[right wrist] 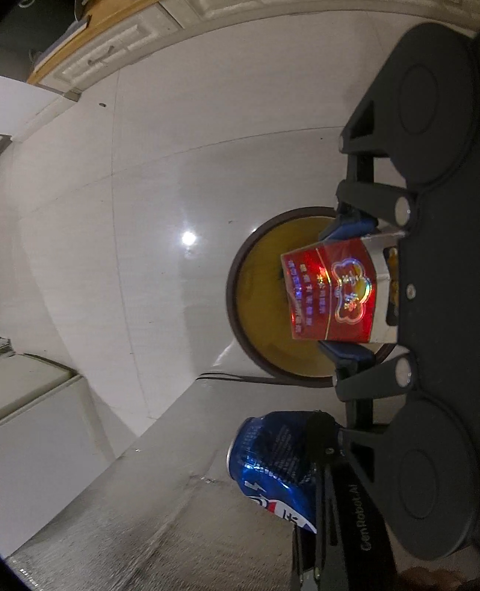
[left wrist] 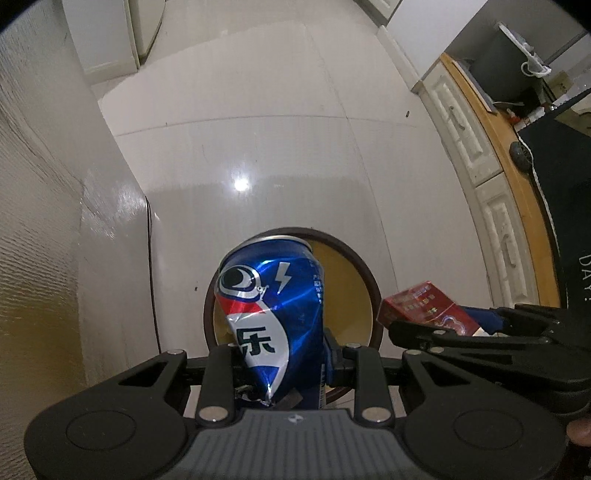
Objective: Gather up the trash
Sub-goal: 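Open both grippers to drop the can and wrapper into the bin, then move both grippers back from the bin toward the table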
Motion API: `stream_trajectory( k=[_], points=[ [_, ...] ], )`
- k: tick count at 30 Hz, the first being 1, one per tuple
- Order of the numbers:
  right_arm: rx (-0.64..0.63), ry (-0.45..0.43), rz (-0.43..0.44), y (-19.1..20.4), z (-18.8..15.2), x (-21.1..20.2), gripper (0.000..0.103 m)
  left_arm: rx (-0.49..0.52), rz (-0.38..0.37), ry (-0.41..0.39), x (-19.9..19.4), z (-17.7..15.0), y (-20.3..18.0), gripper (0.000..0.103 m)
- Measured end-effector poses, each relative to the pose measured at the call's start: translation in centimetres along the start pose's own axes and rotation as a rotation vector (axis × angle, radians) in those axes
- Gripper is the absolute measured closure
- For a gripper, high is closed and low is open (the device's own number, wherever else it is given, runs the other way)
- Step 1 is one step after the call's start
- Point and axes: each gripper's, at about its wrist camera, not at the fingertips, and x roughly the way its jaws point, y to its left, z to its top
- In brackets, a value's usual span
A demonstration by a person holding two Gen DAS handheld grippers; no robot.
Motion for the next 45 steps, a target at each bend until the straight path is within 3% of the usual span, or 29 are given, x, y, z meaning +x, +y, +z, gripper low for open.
stream_trajectory(
  k=[3, 5, 16, 18, 20, 23, 31, 36, 45],
  points=[
    [0.0, 0.024, -0.001, 0.1, 0.0, 0.7, 0.042, -0.008, 0.001, 0.012, 0.5, 0.2, 0.2, 0.074],
    [-0.005, 0.039, 0.003, 0.0, 0.0, 1.0, 0.033, -0.016, -0.002, 0.019, 0.9, 0.2, 0.4, 0.074],
    [-0.039, 0.088, -0.035, -0.5, -0.2, 2.0, 0.032, -0.011, -0.027, 0.057, 2.3, 0.3, 0.4, 0.072],
    [-0.053, 0.101, -0.043, -0.9, -0.2, 2.3, 0.031, -0.014, -0.029, 0.075, 2.8, 0.2, 0.5, 0.066],
    [-0.07, 0.113, -0.054, -0.7, -0.3, 2.5, 0.03, -0.009, -0.012, 0.081, 3.0, 0.2, 0.6, 0.048],
    [-0.09, 0.125, -0.07, -0.7, -0.3, 2.7, 0.029, -0.016, 0.008, 0.082, 3.1, 0.3, 0.9, 0.039],
    [-0.115, 0.143, -0.08, -0.4, -0.5, 2.8, 0.028, -0.023, 0.045, 0.084, 3.1, 0.1, 1.3, 0.034],
    [-0.135, 0.153, -0.092, -0.5, -0.8, 2.6, 0.026, -0.012, 0.068, 0.084, 2.9, -0.1, 1.3, 0.026],
    [-0.118, 0.11, -0.115, -0.9, -1.0, 1.1, 0.011, -0.007, 0.125, 0.073, 1.7, -0.3, 1.7, 0.008]
  ],
)
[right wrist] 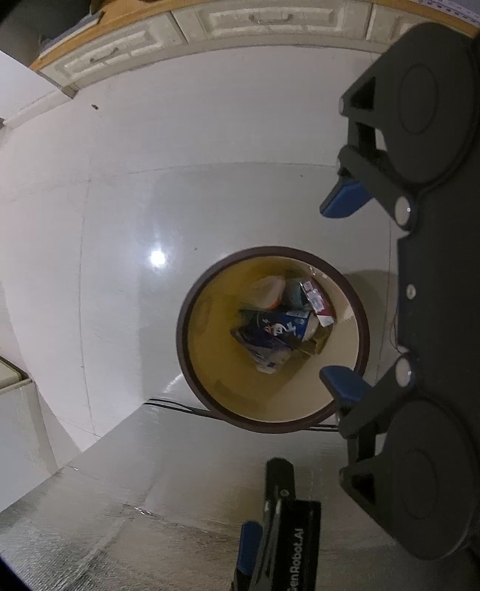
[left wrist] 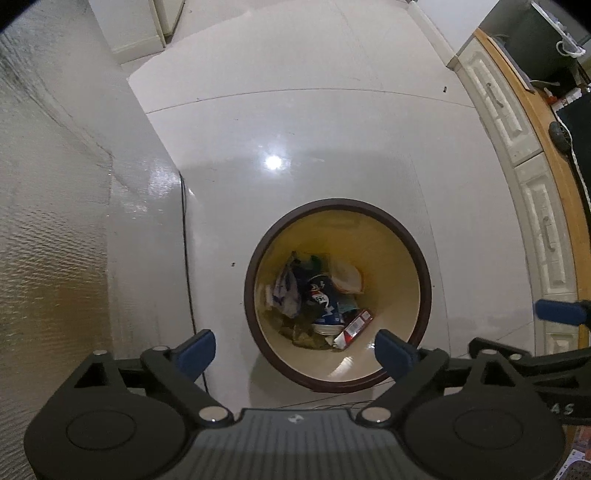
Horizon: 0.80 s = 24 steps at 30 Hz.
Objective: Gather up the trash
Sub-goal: 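Move both grippers back from the bin toward the table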
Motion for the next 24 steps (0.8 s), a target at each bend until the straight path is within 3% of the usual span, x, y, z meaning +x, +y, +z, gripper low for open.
stream_trajectory(
  k=[7, 24],
  points=[
    [0.035, -0.041, -0.018, -0.7, -0.5, -1.3, 0.0, -0.002, 0.018, -0.016, -1.8, -0.5, 0.2, 0.0],
    [0.082, -0.136, -0.012, -1.3, -2.1, -6.3, 0.0, 0.003, 0.037, -0.089, -7.2, -2.7, 0.2, 0.0]
  ],
)
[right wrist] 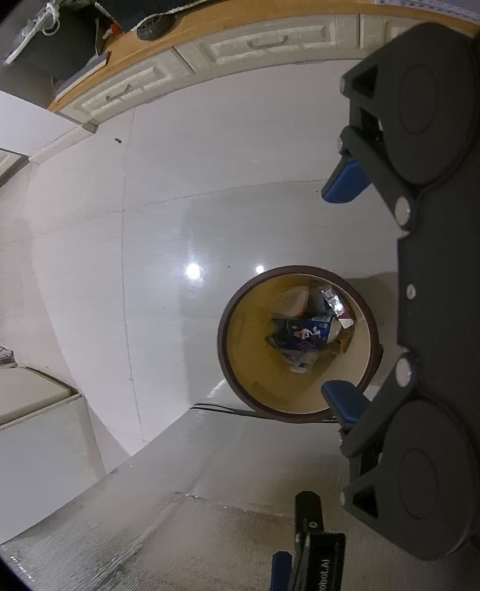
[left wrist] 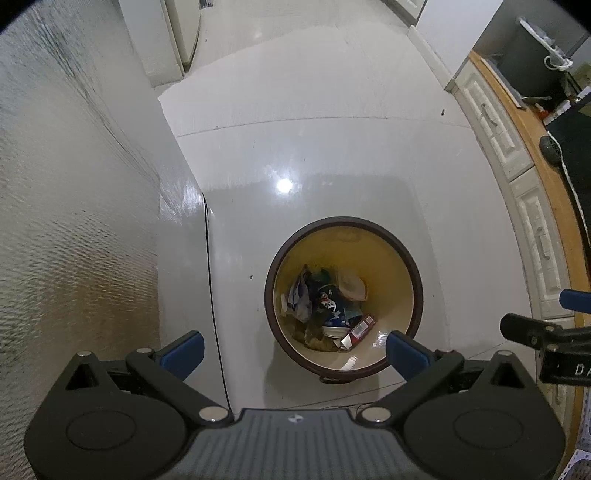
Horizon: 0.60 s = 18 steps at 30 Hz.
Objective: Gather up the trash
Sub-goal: 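Move both grippers back from the bin toward the table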
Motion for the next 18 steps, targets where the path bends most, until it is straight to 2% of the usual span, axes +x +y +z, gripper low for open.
stream_trajectory(
  k=[7, 18],
  points=[
    [0.003, -0.04, -0.005, 0.0, -0.5, -2.5, 0.0, -0.009, 0.006, -0.042, -2.5, -0.7, 0.1, 0.0],
    [-0.008, -0.186, 0.0, -0.2, -1.2, -8.5, 0.0, -0.027, 0.004, -0.194, -7.6, -1.5, -0.4, 0.0]
  ],
)
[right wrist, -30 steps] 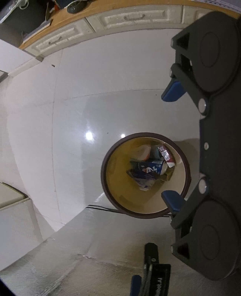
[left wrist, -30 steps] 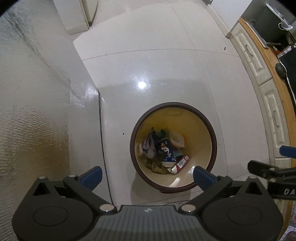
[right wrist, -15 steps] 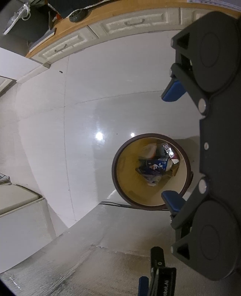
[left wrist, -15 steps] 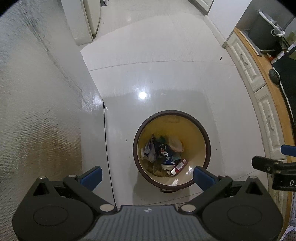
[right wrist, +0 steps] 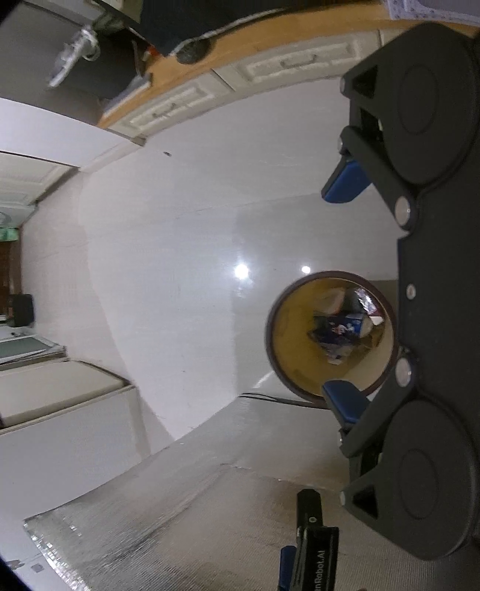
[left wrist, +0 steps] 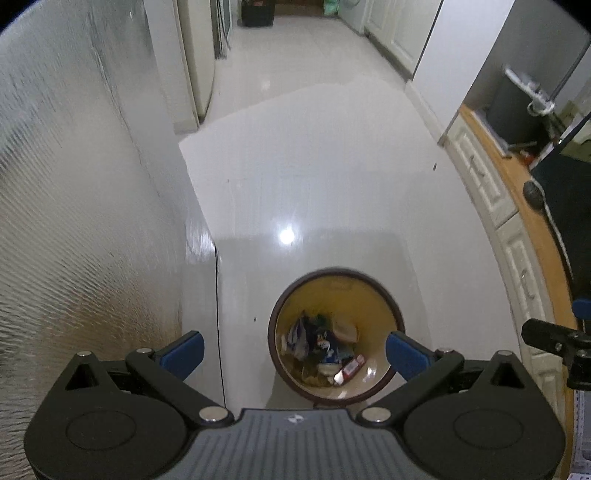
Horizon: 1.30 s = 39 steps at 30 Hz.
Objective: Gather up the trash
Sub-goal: 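Move both grippers back from the bin toward the table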
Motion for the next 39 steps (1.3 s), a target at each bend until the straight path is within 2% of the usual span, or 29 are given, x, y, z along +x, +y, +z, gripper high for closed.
stream_trajectory(
  k=[11, 21, 32, 39],
  points=[
    [0.011, -0.217, 0.026, -0.4, 0.6, -6.6, 0.0, -0.006, -0.011, -0.178, -6.0, -0.2, -1.0, 0.0],
    [0.009, -0.427, 0.025, 0.1, 0.1, -13.1, 0.0, -0.035, -0.047, -0.393, -14.3, -1.3, 0.0, 0.0],
    [-0.009, -0.61, 0.085, 1.7, -0.6, -19.1, 0.0, -0.033, -0.044, -0.563, -23.5, -3.8, 3.1, 0.0],
    [-0.027, -0.706, 0.155, 4.7, -1.2, -22.6, 0.0, -0.037, 0.023, -0.668, -29.1, -5.8, 7.1, 0.0]
  ],
)
